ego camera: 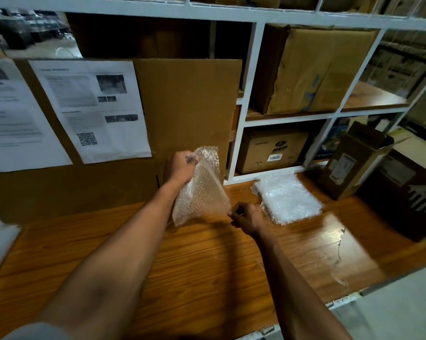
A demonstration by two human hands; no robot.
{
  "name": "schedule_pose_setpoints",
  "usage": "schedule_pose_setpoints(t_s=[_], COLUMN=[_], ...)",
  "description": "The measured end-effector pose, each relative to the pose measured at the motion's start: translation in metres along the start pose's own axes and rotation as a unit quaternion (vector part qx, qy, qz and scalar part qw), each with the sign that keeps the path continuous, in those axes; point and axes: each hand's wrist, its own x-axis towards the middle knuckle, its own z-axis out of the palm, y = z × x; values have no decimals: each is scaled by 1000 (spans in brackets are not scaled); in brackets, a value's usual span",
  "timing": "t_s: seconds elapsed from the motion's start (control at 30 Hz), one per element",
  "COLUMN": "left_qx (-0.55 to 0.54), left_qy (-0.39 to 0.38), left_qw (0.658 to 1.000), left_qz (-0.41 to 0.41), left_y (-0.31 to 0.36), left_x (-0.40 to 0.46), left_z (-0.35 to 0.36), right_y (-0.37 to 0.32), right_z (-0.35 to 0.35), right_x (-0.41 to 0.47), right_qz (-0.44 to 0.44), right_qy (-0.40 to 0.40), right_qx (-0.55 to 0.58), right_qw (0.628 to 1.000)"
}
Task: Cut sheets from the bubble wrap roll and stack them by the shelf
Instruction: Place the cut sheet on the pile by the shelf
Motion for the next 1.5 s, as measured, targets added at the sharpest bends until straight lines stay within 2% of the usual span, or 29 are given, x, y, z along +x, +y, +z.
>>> schedule_pose_setpoints(t_s=[0.07,0.17,0.23,0.37,0.5,0.6,0.73,0.93,1.07,1.2,1.3,1.4,1.5], left_qx=[3,-9,-15,12,47,54,34,52,83,54,-26,-167,-243], left_qy=[16,-30,-77,-207,-338,-330,-317,-351,-378,-391,-389,-352,-320], left_qw=[1000,999,997,978,939,941,947,934,921,918,921,917,909], left_qz=[-3,-5,-5,25,50,46,26,46,49,34,-10,-79,-114], left_y=[-1,-3,-4,1,7,10,9,13,11,12,16,22,30], left_x=[2,3,-1,-13,-17,-17,-13,-9,-4,-3,-5,-11,-21], left_z=[-4,-4,-3,-3,1,5,16,31,42,59,76,99,126], right_y=[12,22,16,-10,-38,-53,-61,-39,-19,5,20,36,53], right_z=[-2,-3,-3,-7,-15,-22,-29,-42,-66,-95,-119,-146,-174], right_x=[1,4,4,10,24,24,24,31,31,36,40,48,56], right_qz=[0,32,60,33,-36,-67,-67,-27,-12,-10,1,14,22], right_qy=[-9,-92,-97,-27,-66,-68,-50,52,81,112,134,146,144], right_qx=[-27,-34,44,110,184,215,246,264,235,206,194,182,168], right_qw=[1000,995,993,993,980,972,966,963,969,972,972,972,975])
